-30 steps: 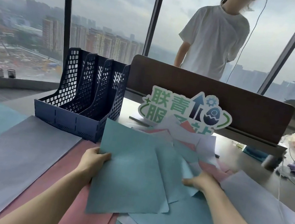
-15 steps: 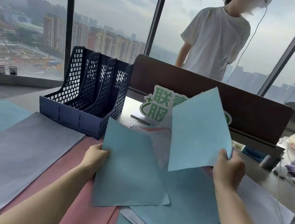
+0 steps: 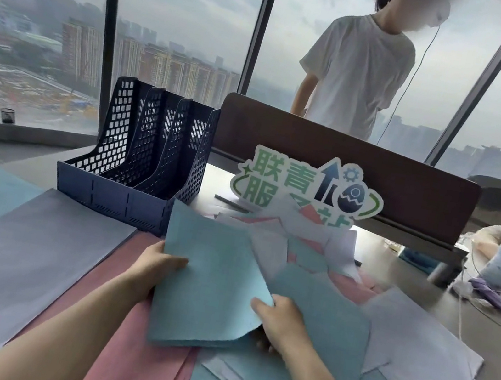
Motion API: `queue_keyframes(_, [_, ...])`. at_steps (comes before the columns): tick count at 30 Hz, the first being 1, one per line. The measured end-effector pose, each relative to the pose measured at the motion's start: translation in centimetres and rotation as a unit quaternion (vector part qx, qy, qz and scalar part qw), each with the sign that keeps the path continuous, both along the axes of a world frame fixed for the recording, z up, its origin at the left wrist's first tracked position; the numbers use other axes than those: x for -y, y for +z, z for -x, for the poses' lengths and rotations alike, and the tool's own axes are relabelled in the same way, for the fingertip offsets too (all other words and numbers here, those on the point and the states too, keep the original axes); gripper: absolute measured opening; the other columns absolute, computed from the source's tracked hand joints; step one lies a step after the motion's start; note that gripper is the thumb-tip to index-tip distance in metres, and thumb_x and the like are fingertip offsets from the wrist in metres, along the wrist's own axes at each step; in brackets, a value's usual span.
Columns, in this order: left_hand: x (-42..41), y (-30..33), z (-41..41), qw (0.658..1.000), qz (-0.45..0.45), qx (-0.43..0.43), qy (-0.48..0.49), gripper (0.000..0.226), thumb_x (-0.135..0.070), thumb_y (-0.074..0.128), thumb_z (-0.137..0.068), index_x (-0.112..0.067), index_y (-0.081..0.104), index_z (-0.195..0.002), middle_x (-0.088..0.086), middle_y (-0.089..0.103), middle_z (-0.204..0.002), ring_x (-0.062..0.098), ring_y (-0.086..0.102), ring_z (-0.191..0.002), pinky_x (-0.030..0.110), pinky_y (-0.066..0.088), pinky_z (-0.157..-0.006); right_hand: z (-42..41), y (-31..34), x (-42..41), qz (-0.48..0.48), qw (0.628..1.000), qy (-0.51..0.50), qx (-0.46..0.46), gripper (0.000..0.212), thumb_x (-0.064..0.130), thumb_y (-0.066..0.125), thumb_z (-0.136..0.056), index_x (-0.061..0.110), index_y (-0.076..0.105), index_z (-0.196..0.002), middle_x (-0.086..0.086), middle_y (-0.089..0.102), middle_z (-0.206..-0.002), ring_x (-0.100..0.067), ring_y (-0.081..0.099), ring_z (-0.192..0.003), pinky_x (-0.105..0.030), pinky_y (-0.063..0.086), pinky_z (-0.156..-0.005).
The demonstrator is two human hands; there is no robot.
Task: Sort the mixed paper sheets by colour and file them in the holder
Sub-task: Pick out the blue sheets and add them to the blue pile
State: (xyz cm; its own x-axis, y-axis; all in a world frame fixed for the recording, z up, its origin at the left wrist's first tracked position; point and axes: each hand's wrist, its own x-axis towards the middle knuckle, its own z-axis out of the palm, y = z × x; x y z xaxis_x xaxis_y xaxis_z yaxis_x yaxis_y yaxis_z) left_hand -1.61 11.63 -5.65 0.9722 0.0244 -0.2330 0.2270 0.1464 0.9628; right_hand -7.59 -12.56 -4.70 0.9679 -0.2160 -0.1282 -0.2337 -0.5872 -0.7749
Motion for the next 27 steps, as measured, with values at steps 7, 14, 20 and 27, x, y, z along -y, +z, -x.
queue_keyframes(7, [0.1, -0.8, -0.4, 0.999, -0.039, 0.012, 0.025, 0.032, 0.011, 0.064, -0.079, -0.006, 0.065, -0.106, 0.015, 0.074, -0.097, 0.034, 0.072, -0.082, 0.045, 0.059, -0.077, -5.2, -0.2, 10.8, 0.275, 0.958, -0.058, -0.05, 0.054, 0.053, 0.063, -0.078, 0.029, 0.057, -0.126, -0.005, 0.058, -0.133, -0.029, 0.054, -0.12, -0.036, 0.048, -0.095])
queue_keyframes(14, [0.4, -0.5, -0.1, 0.998, -0.059, 0.018, 0.025, 0.025, 0.009, 0.066, -0.079, -0.01, 0.069, -0.095, 0.003, 0.076, -0.081, 0.019, 0.071, -0.064, 0.028, 0.059, -0.059, -7.8, 1.4, 14.7, 0.264, 0.955, 0.043, -0.129, 0.09, 0.079, 0.078, -0.049, 0.036, 0.051, -0.124, 0.014, 0.051, -0.131, -0.02, 0.051, -0.126, -0.032, 0.04, -0.107])
queue_keyframes(20, [0.4, -0.7, -0.2, 0.998, -0.044, 0.013, 0.03, 0.024, 0.01, 0.064, -0.081, -0.006, 0.069, -0.097, 0.008, 0.076, -0.083, 0.023, 0.072, -0.065, 0.03, 0.058, -0.056, -11.5, -0.1, 18.2, 0.32, 0.935, 0.024, -0.153, 0.106, 0.095, 0.063, -0.012, 0.031, 0.06, -0.097, 0.008, 0.067, -0.11, -0.021, 0.062, -0.101, -0.038, 0.049, -0.095])
queue_keyframes(27, [0.2, -1.2, -0.6, 0.999, -0.042, 0.011, 0.026, 0.023, 0.008, 0.064, -0.082, -0.006, 0.069, -0.1, 0.013, 0.076, -0.091, 0.033, 0.073, -0.079, 0.045, 0.06, -0.076, -8.3, 1.5, 14.5, 0.465, 0.885, -0.003, 0.016, 0.015, 0.036, 0.064, -0.085, 0.037, 0.065, -0.1, 0.002, 0.06, -0.115, -0.025, 0.053, -0.113, -0.036, 0.038, -0.088])
